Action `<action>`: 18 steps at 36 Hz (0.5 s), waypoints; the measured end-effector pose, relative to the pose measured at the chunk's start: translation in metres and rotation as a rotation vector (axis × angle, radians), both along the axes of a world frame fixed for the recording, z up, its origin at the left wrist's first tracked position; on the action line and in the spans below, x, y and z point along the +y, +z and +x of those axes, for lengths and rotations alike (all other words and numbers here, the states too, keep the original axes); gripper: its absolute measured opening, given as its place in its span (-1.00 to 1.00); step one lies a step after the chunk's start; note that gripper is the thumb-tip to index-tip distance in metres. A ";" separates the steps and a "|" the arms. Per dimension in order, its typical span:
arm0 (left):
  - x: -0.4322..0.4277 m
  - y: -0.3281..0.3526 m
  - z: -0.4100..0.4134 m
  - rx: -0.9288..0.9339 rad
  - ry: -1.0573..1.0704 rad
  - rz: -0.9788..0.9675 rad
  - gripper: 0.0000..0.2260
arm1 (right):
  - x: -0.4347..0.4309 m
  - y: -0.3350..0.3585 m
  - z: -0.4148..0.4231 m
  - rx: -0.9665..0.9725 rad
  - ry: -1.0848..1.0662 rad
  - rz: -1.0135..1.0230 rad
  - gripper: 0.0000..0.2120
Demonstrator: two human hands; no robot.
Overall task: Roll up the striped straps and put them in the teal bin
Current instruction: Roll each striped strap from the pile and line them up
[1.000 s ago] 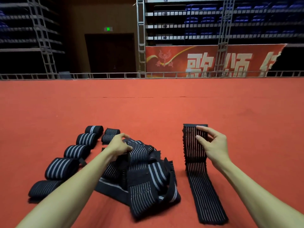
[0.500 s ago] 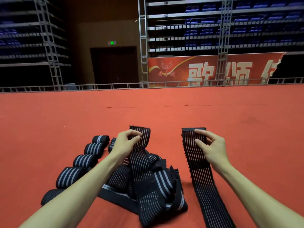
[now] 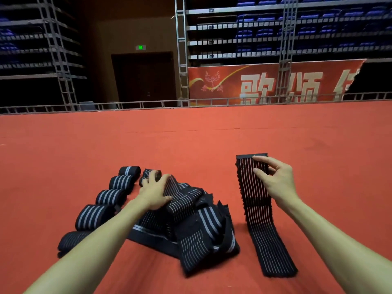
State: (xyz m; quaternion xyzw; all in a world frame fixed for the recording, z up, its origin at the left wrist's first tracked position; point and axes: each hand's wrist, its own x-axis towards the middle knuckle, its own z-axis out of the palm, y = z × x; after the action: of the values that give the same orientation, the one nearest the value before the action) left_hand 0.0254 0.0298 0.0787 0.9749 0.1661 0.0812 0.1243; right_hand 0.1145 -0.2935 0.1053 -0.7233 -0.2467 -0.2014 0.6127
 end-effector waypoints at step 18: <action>-0.075 -0.042 -0.036 0.102 -0.958 0.070 -0.71 | 0.009 -0.018 -0.004 0.061 0.018 -0.031 -0.68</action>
State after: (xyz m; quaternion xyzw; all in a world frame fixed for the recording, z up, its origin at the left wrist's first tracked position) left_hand -0.0102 -0.0456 0.0372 0.9480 -0.2988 -0.0273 0.1064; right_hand 0.1110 -0.2843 0.0878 -0.7363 -0.2377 -0.1698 0.6104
